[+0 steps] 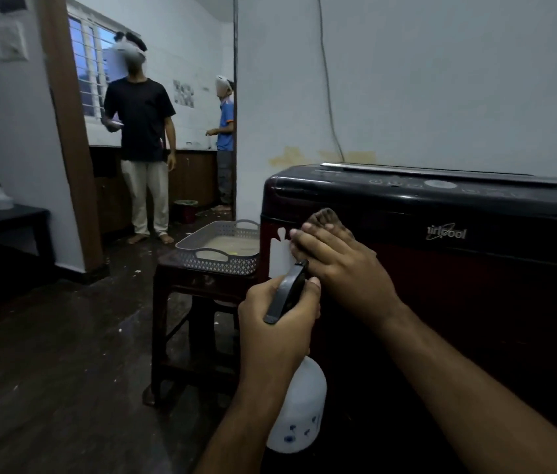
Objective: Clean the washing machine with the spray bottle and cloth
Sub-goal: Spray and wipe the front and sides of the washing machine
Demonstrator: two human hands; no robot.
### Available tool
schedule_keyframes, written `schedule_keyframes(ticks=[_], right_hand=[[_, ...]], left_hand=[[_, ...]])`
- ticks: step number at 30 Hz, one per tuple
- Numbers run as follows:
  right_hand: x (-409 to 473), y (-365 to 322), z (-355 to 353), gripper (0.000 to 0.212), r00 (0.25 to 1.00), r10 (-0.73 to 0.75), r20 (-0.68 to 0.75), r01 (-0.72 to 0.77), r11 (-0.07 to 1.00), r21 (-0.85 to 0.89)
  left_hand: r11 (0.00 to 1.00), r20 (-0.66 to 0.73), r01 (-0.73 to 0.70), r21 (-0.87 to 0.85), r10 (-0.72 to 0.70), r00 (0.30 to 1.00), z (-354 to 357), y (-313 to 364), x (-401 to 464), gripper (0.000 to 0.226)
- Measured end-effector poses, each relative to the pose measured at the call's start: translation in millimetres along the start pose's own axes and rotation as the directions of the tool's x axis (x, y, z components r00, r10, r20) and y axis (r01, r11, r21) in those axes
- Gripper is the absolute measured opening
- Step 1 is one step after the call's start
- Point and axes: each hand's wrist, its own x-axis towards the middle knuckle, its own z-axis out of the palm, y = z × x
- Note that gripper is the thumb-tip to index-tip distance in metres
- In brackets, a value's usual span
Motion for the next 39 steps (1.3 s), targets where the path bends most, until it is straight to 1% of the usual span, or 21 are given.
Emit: schedule_keyframes(ticks=[2, 5, 6, 7, 9, 11, 13, 14, 16, 18, 19, 23, 25, 27, 29, 31, 32, 33, 36, 37, 39], right_hand=[[-5, 0, 0, 0.045, 0.997, 0.054, -0.053, -0.054, 0.999, 0.0], [26, -6, 1, 0.044, 0.946, 0.273, -0.173, -0.276, 0.961, 0.007], [42, -11, 5, 0.045, 0.933, 0.31, -0.18, -0.312, 0.95, 0.02], [56, -18, 10, 0.045, 0.936, 0.309, -0.166, -0.308, 0.951, 0.037], [66, -33, 23, 0.046, 0.976, 0.196, -0.096, -0.192, 0.98, 0.046], [50, -42, 30, 0.045, 0.997, 0.073, -0.002, -0.072, 0.995, 0.074], [21, -44, 28, 0.041, 1.0, 0.009, 0.029, -0.012, 0.995, 0.094], [10, -43, 25, 0.039, 1.0, 0.004, 0.028, -0.006, 0.996, 0.089], [7, -39, 19, 0.043, 0.997, 0.078, 0.008, -0.079, 0.995, 0.054], [33, -41, 19, 0.053, 0.983, 0.182, -0.024, -0.181, 0.982, 0.045], [47, -45, 23, 0.049, 0.98, 0.2, -0.02, -0.199, 0.979, 0.05], [47, -66, 40, 0.029, 0.996, -0.003, 0.087, -0.002, 0.999, 0.054], [7, -70, 39, 0.033, 0.987, -0.024, 0.161, 0.006, 0.994, 0.111], [-30, -64, 29, 0.035, 0.979, -0.076, 0.189, 0.057, 0.993, 0.102], [-42, -47, 19, 0.039, 0.988, -0.009, 0.157, -0.003, 0.997, 0.074], [-30, -33, 11, 0.038, 0.982, 0.186, 0.025, -0.187, 0.981, 0.045], [-25, -31, 10, 0.038, 0.971, 0.238, -0.009, -0.238, 0.97, 0.041], [-25, -33, 11, 0.038, 0.976, 0.218, -0.02, -0.217, 0.976, 0.034], [-62, -34, 12, 0.043, 0.992, -0.018, 0.122, 0.018, 1.0, -0.004], [-80, -29, 5, 0.043, 0.989, -0.017, 0.15, 0.018, 1.0, -0.001], [-103, -19, -12, 0.042, 0.991, 0.086, 0.107, -0.089, 0.996, 0.027]], left_hand=[[1.0, -0.01, -0.01, 0.024, 0.01, 1.0, -11, -2, 0, 0.038], [0.999, -0.042, -0.009, 0.045, 0.011, 0.999, -23, -5, 0, 0.04], [0.999, -0.054, 0.0, 0.05, 0.003, 0.999, -24, -5, 1, 0.04], [0.998, -0.062, 0.01, 0.056, -0.007, 0.998, -26, -7, 1, 0.039], [0.999, -0.08, 0.029, 0.043, -0.026, 0.996, -27, -9, 0, 0.036], [0.998, -0.087, 0.047, 0.034, -0.044, 0.995, -28, -11, 1, 0.033], [0.998, -0.063, 0.058, 0.024, -0.056, 0.996, -29, -15, 0, 0.032], [0.998, -0.053, 0.058, 0.016, -0.057, 0.997, -30, -18, -1, 0.032], [0.998, -0.053, 0.065, 0.02, -0.064, 0.997, -31, -22, -2, 0.036], [0.997, -0.069, 0.074, 0.028, -0.072, 0.995, -31, -27, -3, 0.035], [0.996, -0.074, 0.081, 0.031, -0.078, 0.994, -31, -29, -3, 0.034], [0.995, -0.069, 0.1, 0.032, -0.097, 0.993, -30, -37, -5, 0.032], [0.993, -0.043, 0.114, 0.026, -0.113, 0.993, -28, -40, -5, 0.03], [0.99, -0.038, 0.141, 0.028, -0.14, 0.989, -26, -43, -6, 0.031], [0.984, -0.049, 0.171, 0.045, -0.169, 0.984, -23, -45, -8, 0.034], [0.976, -0.051, 0.204, 0.072, -0.201, 0.978, -19, -48, -11, 0.034], [0.973, -0.052, 0.217, 0.079, -0.214, 0.976, -17, -49, -13, 0.033], [0.97, -0.051, 0.226, 0.087, -0.222, 0.974, -16, -49, -15, 0.033], [0.973, -0.026, 0.213, 0.085, -0.212, 0.977, -11, -52, -20, 0.034], [0.977, -0.012, 0.197, 0.078, -0.197, 0.98, -10, -53, -20, 0.033], [0.985, 0.005, 0.162, 0.057, -0.163, 0.987, -8, -55, -20, 0.034]])
